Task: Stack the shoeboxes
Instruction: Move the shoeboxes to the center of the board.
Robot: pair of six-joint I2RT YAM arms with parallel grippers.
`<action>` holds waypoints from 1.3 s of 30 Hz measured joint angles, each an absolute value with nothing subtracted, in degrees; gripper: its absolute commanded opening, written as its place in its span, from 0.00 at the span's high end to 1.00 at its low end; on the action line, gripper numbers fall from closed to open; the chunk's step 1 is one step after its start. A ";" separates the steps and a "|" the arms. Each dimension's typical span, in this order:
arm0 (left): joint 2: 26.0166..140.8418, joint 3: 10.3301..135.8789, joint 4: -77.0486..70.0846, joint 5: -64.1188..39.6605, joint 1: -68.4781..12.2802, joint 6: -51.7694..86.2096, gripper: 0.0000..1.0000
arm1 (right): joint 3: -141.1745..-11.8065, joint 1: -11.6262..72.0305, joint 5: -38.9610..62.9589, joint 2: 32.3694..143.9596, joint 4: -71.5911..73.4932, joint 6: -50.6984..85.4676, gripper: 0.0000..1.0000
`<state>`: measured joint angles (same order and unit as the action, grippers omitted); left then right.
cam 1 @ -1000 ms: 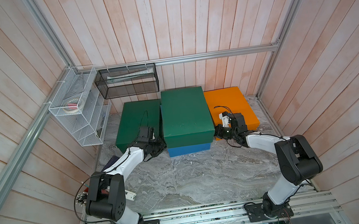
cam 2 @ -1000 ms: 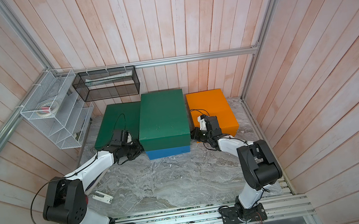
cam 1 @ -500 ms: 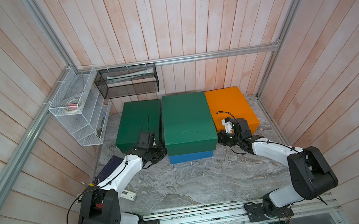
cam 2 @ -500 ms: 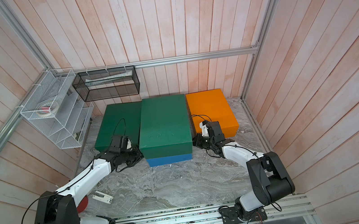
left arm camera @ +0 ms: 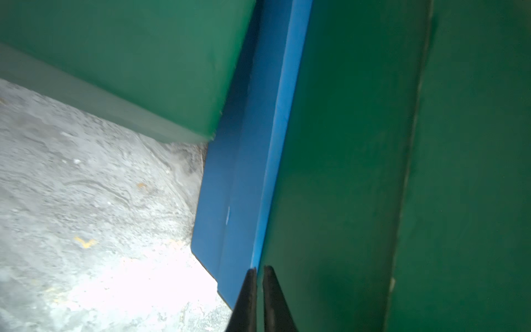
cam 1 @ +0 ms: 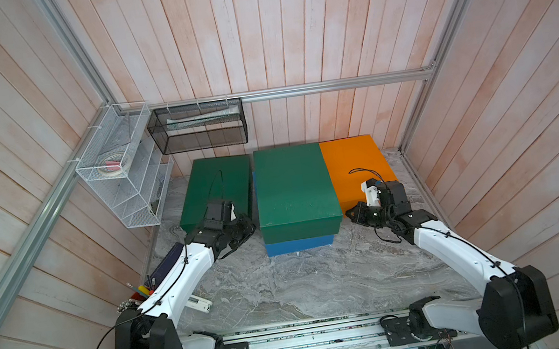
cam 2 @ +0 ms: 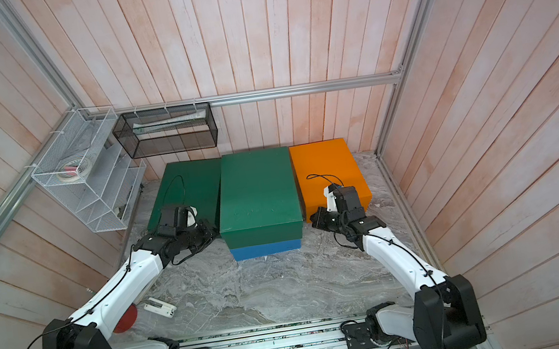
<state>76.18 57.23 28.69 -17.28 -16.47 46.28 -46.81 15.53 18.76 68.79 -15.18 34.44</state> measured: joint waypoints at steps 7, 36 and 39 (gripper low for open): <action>76.20 61.17 31.24 -16.60 -14.33 45.17 0.89 | -44.27 21.39 16.93 62.67 -23.55 34.96 1.00; 79.15 62.72 31.05 -16.71 -14.17 45.45 0.89 | -40.56 24.45 22.13 64.55 -14.26 41.17 1.00; 79.15 62.65 30.85 -16.71 -14.17 45.47 0.89 | -40.56 24.23 21.87 65.76 -13.78 41.12 1.00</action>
